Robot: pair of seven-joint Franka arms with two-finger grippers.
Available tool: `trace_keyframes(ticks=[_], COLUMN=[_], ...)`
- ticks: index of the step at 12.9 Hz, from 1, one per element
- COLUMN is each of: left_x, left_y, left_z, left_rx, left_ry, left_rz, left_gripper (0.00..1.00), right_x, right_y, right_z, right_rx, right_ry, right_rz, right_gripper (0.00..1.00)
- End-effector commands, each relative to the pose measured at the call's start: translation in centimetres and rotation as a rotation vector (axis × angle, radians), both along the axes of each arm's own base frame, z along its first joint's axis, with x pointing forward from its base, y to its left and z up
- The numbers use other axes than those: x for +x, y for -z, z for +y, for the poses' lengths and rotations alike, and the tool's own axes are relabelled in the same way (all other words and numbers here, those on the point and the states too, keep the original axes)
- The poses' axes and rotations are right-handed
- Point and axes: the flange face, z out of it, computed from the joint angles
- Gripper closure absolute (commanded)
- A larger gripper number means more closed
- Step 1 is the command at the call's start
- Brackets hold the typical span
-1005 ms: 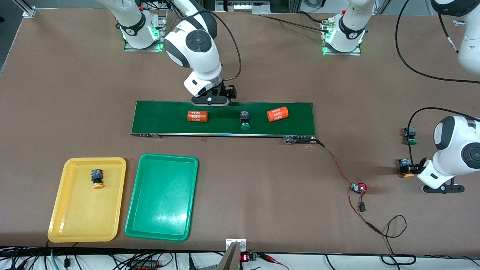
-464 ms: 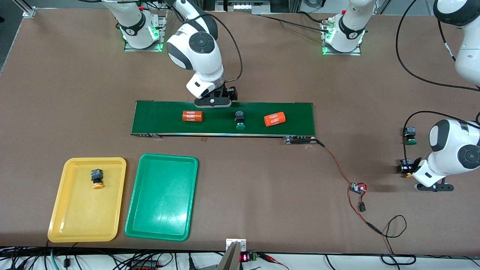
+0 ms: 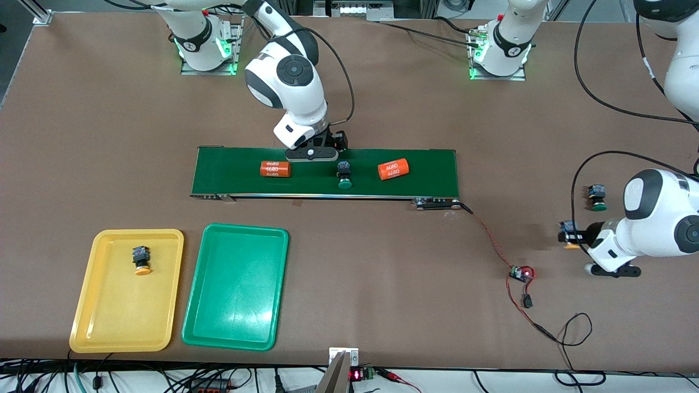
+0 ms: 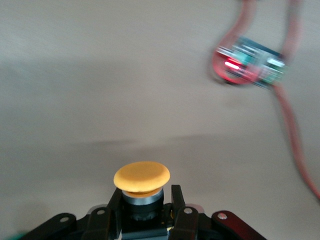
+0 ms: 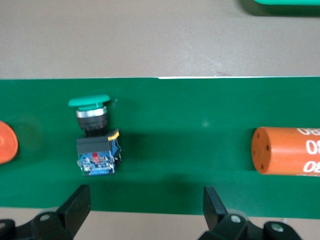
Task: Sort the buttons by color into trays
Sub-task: 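Place the yellow button on the belt while the right gripper lifts the green button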
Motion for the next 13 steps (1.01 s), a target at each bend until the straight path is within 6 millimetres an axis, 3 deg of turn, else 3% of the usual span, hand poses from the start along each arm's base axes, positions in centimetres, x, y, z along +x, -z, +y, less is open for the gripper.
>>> trace_keyframes(ticks=[1, 4, 7, 11, 13], left_x=[-1.2, -2.9, -5.6, -10.5, -11.6], left_y=[-4.3, -6.6, -4.6, -1.6, -1.7], left_z=[-6.3, -15.0, -23.0, -30.9, -32.4], left_rx=[-0.054, -0.111, -0.089, -0.106, -0.095], left_ry=[0.045, 0.14, 0.122, 0.027, 0.033], left_rz=[0.069, 0.072, 0.092, 0.073, 0.082], left_gripper=[0.74, 0.74, 0.73, 0.73, 0.73], right_x=[0.6, 0.8, 0.5, 1.3, 1.7], right_y=[0.0, 0.3, 1.9, 4.5, 4.9], right_z=[0.7, 0.9, 1.3, 1.3, 1.5], right_rx=[0.01, 0.011, -0.001, -0.022, -0.021], right_ry=[0.054, 0.059, 0.055, 0.066, 0.069], right_rz=[0.003, 0.009, 0.027, 0.044, 0.043], right_gripper=[0.0, 0.0, 0.0, 0.0, 0.0])
